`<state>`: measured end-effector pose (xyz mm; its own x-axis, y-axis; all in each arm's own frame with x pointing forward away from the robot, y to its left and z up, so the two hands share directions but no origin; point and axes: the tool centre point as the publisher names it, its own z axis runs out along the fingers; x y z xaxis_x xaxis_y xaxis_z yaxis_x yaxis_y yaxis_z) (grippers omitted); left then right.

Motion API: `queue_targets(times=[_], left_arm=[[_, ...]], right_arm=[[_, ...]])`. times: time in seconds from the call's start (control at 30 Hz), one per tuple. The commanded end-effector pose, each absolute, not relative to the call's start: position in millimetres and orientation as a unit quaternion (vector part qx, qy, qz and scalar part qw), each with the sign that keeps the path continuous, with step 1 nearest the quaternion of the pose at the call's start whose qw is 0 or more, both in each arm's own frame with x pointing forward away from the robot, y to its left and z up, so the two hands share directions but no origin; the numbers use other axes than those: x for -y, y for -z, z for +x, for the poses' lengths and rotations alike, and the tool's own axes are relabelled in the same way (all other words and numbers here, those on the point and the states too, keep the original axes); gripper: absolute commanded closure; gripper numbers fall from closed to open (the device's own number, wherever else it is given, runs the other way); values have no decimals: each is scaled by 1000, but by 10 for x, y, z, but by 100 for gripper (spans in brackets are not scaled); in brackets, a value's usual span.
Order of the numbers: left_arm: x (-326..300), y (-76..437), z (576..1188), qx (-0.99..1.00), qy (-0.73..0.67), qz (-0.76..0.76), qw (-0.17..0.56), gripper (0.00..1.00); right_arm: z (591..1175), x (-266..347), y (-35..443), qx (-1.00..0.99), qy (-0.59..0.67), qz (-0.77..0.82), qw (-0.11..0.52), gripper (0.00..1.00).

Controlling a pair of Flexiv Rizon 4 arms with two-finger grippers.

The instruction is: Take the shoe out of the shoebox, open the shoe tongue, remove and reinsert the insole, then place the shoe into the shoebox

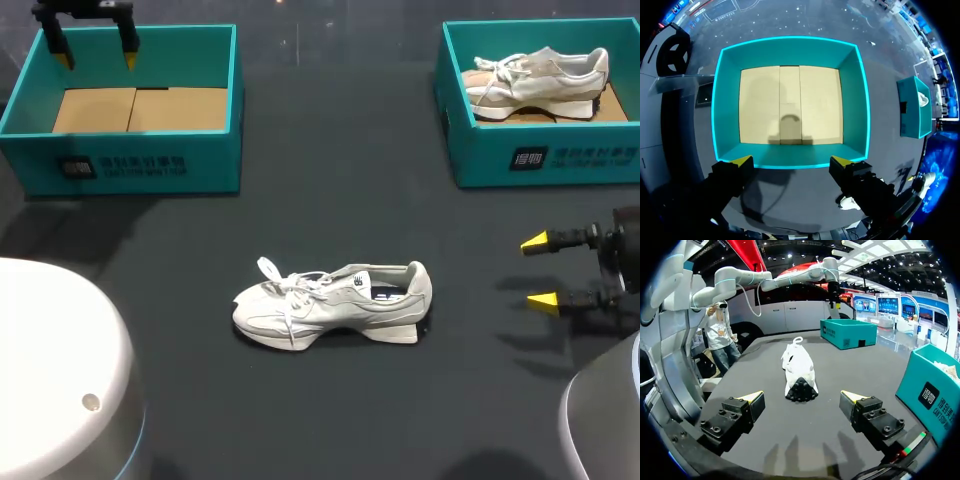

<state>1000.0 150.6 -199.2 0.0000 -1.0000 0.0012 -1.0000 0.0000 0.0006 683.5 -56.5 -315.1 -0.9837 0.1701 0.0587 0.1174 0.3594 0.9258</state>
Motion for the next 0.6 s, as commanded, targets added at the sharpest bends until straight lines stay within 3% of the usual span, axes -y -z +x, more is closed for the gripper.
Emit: queue_targets(times=[0.03, 0.6], left_arm=[[-1504, 1993, 10000, 707, 0, 707, 0, 0], [-1504, 1993, 10000, 707, 0, 707, 0, 0]], right_arm=[[6769, 586, 3280, -827, -549, 106, 56, 0], [6814, 596, 3543, -828, -550, 91, 54, 0]])
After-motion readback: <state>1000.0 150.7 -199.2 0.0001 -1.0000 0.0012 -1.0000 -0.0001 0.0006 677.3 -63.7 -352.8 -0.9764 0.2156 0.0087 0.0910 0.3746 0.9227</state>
